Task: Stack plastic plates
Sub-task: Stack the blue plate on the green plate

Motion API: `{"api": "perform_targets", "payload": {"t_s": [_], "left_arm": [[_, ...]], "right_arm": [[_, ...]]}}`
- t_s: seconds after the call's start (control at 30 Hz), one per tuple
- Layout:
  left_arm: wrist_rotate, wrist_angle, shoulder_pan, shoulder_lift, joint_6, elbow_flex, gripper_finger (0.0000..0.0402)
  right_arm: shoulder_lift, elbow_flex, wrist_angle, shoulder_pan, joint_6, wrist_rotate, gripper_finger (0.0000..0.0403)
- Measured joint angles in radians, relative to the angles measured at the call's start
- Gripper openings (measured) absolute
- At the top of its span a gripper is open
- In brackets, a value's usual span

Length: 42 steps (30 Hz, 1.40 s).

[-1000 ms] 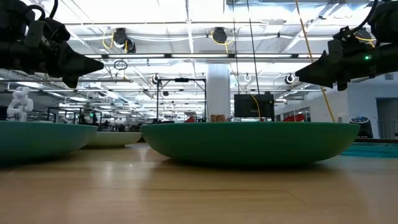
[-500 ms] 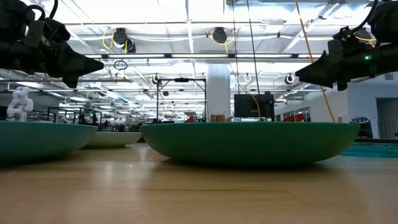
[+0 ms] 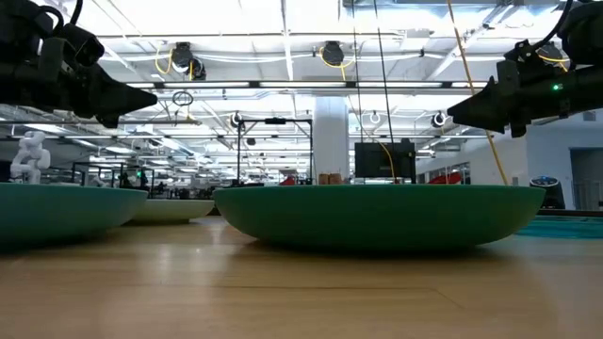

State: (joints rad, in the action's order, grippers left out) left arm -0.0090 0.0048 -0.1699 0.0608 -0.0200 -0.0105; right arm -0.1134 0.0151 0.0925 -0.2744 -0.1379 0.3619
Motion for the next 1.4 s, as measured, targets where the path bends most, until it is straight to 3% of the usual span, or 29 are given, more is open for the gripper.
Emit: {"api": "perform_targets", "payload": {"t_s": [0.37, 0.47, 0.63, 0.87, 1.0, 1.2, 1.4], "left_arm": [[-0.001, 0.085, 0.000, 0.000, -0.013, 0.002, 0.0006], [-0.001, 0.127, 0.000, 0.000, -0.115, 0.002, 0.0006], [-0.001, 0.184, 0.000, 0.000, -0.443, 0.002, 0.0006], [-0.045, 0.206, 0.000, 0.000, -0.454, 0.002, 0.0006], [-0.045, 0.206, 0.000, 0.000, -0.609, 0.002, 0.0006], [-0.045, 0.206, 0.000, 0.000, -0.524, 0.002, 0.0006], [-0.045, 0.208, 0.000, 0.000, -0.501, 0.001, 0.0006]], "right_arm": [[0.000, 0.000, 0.000, 0.000, -0.002, 0.000, 0.0183], [0.000, 0.000, 0.000, 0.000, -0.046, 0.000, 0.0183], [0.000, 0.000, 0.008, 0.000, -0.148, 0.000, 0.0183], [0.000, 0.000, 0.008, 0.000, -0.132, 0.000, 0.0183], [0.000, 0.000, 0.008, 0.000, -0.131, 0.001, 0.0183], [0.000, 0.000, 0.008, 0.001, -0.234, -0.010, 0.0183], [0.000, 0.040, 0.007, 0.001, -0.328, -0.189, 0.0183]]}}
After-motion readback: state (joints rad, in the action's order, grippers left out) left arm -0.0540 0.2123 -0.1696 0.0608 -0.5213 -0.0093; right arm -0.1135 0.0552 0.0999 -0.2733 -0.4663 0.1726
